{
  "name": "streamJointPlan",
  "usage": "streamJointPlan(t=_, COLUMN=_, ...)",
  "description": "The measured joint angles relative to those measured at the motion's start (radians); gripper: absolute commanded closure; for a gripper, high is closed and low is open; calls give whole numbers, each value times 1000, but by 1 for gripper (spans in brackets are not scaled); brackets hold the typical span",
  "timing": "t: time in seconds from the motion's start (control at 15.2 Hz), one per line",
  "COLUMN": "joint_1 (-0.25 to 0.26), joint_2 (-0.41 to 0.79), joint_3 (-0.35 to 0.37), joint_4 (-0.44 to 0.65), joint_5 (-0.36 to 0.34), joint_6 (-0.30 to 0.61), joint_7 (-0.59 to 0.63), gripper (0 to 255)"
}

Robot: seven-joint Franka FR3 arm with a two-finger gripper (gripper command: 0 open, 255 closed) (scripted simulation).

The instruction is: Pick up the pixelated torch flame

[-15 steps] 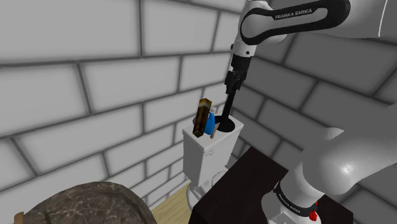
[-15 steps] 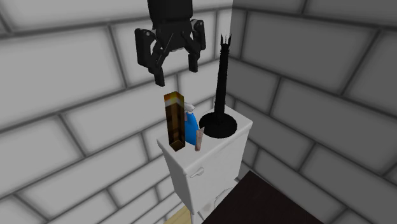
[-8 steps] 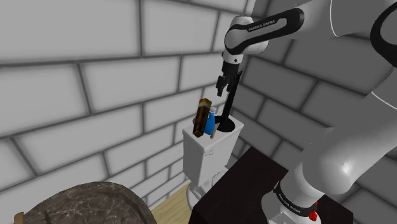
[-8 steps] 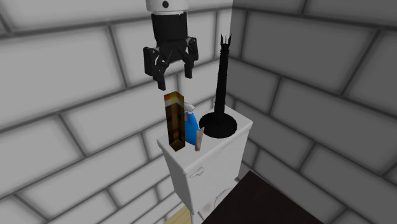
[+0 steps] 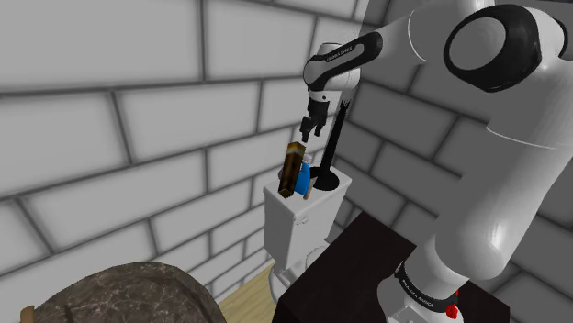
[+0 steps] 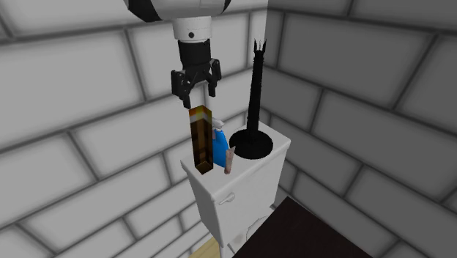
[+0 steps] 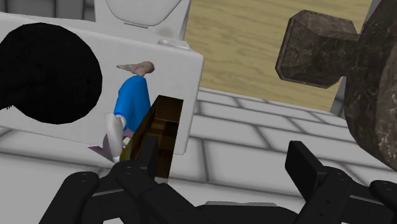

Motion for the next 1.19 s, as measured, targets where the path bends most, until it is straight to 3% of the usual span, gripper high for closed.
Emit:
streamJointPlan(t=0.46, joint_1=-62, joint_2=285, joint_3=17, joint_4=259, joint_5=95, joint_6=19, joint_7=-93, gripper=0)
streamJointPlan(t=0.79, joint_1=-120, joint_2=504, joint_3=43, joint_4=509, joint_5=141, joint_6=-12, joint_7=-130, gripper=0)
streamJointPlan(t=1.19, joint_1=-134, joint_2=580, joint_3=56, joint_4=556, joint_5=156, joint_6=19, joint_7=-138, gripper=0)
